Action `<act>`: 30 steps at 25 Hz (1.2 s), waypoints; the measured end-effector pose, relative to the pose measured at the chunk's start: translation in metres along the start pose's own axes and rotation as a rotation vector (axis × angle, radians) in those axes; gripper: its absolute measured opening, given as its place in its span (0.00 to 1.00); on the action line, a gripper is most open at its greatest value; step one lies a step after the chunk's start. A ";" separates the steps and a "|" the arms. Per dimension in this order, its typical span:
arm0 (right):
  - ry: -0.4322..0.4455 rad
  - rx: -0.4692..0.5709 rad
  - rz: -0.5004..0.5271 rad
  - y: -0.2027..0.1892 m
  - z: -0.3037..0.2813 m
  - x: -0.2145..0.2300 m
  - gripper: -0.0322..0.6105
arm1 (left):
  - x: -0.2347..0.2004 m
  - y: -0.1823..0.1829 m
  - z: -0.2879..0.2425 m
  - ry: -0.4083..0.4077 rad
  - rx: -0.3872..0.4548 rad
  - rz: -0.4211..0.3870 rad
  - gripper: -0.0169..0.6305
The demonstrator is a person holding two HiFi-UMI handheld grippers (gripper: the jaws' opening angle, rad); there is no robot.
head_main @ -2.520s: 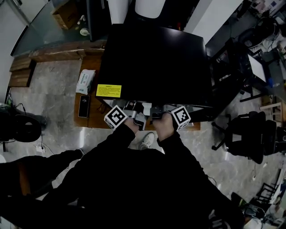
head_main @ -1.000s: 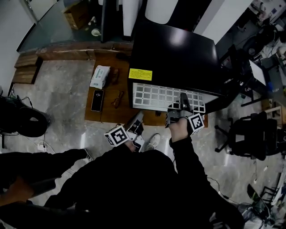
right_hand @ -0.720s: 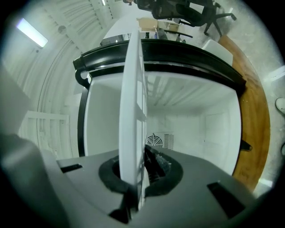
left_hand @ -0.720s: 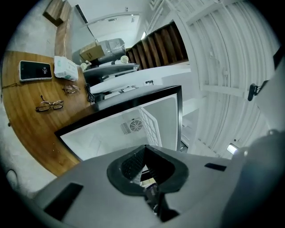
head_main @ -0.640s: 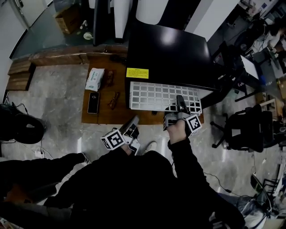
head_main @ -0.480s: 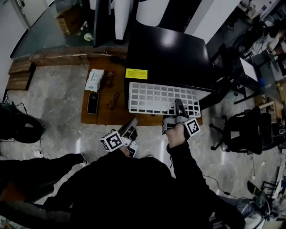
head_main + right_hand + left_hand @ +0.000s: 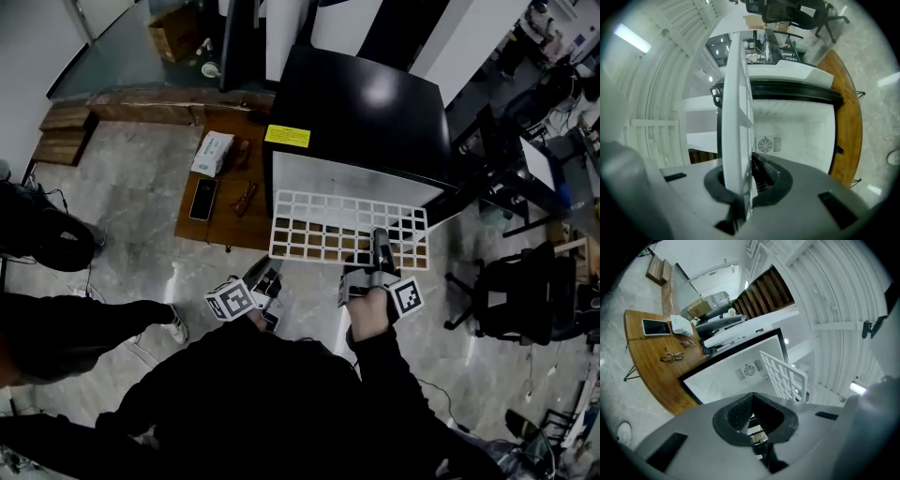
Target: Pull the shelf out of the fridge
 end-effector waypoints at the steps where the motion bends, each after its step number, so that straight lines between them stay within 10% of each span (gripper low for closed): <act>1: 0.009 -0.008 0.008 0.005 0.012 -0.006 0.09 | -0.002 -0.005 0.006 0.016 0.015 -0.004 0.04; 5: 0.029 -0.043 0.149 0.031 0.052 -0.034 0.09 | 0.003 -0.013 0.023 0.040 0.039 -0.058 0.04; 14: 0.126 -0.245 0.698 0.073 0.082 -0.120 0.09 | 0.053 -0.013 0.018 0.029 -0.010 -0.448 0.04; 20: 0.171 -0.408 1.218 0.081 0.082 -0.194 0.09 | 0.089 -0.015 0.009 0.018 -0.037 -0.724 0.04; 30: 0.269 -0.556 1.800 0.046 0.047 -0.291 0.09 | 0.112 -0.015 0.001 -0.021 -0.033 -0.816 0.04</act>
Point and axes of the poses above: the fingertips, and each gripper's own axes: z backward along the fingers, x to its right, y out of its top, the point moved 4 cm from there along z, backward along the fingers, and after that the axes turned 7 degrees about y, right-handed, at the moved point
